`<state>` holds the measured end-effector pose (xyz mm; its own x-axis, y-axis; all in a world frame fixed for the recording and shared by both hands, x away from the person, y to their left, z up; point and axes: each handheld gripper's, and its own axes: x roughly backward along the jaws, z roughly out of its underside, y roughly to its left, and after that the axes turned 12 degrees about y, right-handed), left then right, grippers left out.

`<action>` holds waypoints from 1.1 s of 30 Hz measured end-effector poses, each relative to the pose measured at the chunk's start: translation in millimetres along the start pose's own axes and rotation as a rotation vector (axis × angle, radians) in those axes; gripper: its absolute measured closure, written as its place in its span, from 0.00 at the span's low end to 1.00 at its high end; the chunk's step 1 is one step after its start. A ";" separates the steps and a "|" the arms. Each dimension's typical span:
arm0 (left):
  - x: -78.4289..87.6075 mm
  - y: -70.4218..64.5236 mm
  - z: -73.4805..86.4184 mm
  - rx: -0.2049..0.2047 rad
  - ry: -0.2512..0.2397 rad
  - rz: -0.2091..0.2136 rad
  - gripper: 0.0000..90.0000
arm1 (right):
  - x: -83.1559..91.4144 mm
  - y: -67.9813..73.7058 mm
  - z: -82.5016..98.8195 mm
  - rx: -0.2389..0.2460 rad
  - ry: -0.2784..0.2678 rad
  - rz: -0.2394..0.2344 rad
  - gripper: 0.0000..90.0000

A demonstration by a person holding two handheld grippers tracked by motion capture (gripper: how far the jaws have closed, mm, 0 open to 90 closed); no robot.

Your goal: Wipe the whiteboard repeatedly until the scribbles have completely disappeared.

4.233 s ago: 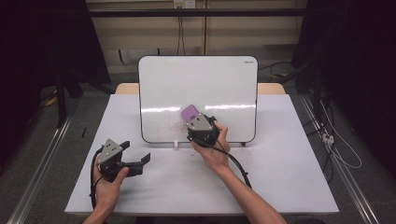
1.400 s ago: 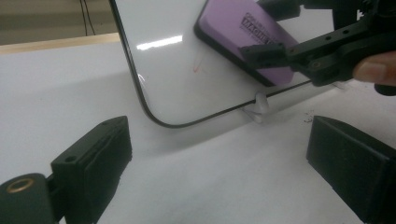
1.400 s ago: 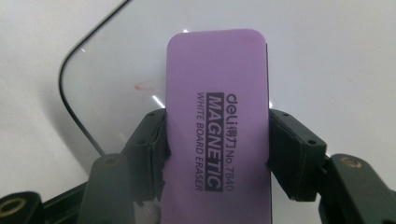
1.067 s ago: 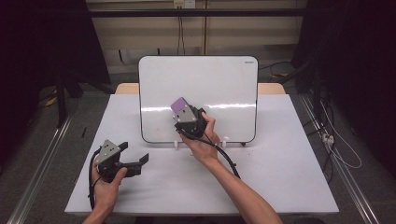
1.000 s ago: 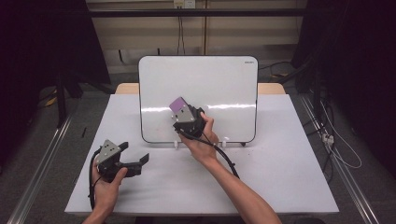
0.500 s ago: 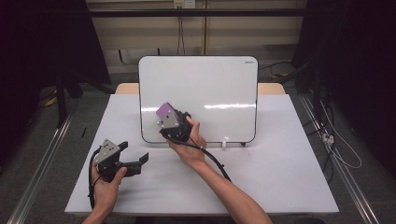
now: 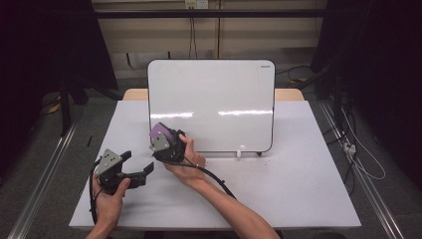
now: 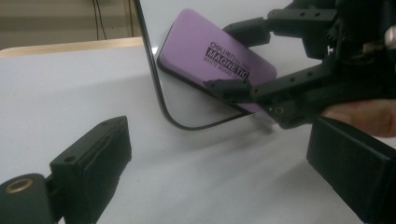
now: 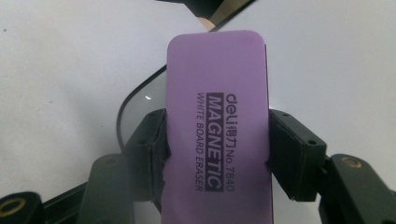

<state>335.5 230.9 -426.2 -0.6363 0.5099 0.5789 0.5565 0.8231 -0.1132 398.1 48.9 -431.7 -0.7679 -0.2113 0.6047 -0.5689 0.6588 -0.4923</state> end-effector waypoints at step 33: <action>4.2 8.1 3.3 0.055 -0.005 -0.009 0.07 | 4.6 -14.2 11.5 -0.003 -0.012 0.002 0.47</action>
<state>335.6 240.6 -427.4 -0.6441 0.5036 0.5758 0.5205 0.8401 -0.1526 399.3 30.3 -429.1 -0.7726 -0.2189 0.5960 -0.5667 0.6612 -0.4916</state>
